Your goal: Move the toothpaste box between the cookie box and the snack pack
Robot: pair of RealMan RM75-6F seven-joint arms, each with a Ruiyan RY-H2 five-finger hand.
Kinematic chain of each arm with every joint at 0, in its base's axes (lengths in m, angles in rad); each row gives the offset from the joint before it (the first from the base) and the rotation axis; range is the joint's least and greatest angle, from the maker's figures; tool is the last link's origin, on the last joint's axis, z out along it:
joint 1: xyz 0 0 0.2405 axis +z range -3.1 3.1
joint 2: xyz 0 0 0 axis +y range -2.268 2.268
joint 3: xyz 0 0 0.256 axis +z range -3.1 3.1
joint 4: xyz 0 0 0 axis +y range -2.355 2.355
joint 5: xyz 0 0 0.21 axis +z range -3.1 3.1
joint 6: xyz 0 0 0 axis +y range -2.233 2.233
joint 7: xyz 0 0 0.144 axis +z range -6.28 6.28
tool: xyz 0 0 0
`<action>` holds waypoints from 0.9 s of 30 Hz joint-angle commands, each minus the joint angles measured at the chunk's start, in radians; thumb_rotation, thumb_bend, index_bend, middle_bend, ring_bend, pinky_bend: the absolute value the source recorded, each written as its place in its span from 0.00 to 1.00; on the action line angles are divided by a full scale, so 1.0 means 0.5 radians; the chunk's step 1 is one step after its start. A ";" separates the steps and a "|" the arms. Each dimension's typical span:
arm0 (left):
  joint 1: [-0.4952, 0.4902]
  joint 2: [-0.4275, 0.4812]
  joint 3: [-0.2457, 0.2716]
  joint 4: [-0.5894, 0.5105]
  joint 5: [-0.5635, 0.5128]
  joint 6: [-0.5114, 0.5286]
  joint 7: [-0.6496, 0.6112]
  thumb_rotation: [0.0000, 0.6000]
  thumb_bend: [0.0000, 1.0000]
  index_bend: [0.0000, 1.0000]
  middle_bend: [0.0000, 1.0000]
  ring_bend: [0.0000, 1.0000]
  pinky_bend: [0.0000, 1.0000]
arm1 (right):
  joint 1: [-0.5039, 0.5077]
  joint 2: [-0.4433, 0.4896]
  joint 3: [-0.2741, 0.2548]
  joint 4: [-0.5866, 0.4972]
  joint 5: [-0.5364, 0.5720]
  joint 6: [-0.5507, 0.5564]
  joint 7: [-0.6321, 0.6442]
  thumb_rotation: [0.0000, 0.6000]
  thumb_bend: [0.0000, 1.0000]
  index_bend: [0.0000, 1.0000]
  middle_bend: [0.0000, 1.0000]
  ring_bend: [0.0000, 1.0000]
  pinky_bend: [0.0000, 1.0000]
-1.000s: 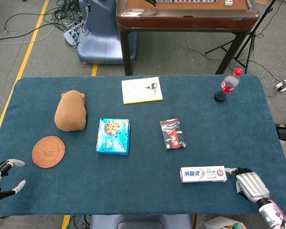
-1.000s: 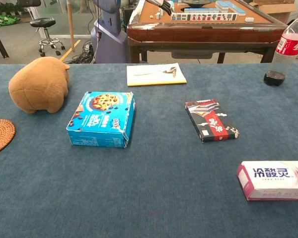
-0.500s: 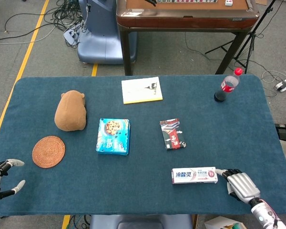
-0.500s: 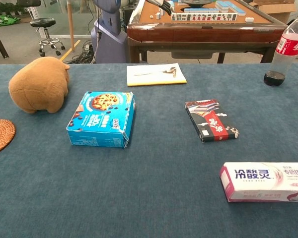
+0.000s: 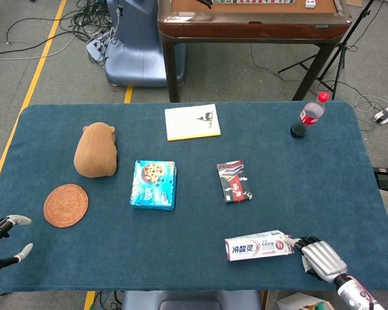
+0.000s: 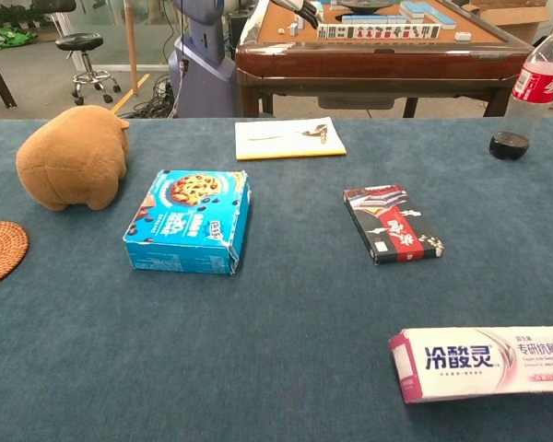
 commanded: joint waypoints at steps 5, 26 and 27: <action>0.000 -0.001 0.000 -0.002 -0.002 -0.003 0.004 1.00 0.27 0.35 0.34 0.33 0.46 | -0.007 0.026 0.007 -0.006 -0.051 0.073 0.060 1.00 1.00 0.18 0.25 0.20 0.25; -0.002 -0.003 -0.002 0.002 -0.006 -0.007 0.008 1.00 0.27 0.35 0.34 0.33 0.46 | 0.062 -0.006 0.042 -0.080 -0.116 0.049 0.102 1.00 1.00 0.18 0.25 0.20 0.25; -0.001 -0.003 -0.002 0.001 -0.006 -0.006 0.008 1.00 0.27 0.35 0.34 0.33 0.46 | 0.066 -0.008 0.042 -0.088 -0.124 0.048 0.099 1.00 1.00 0.18 0.25 0.20 0.25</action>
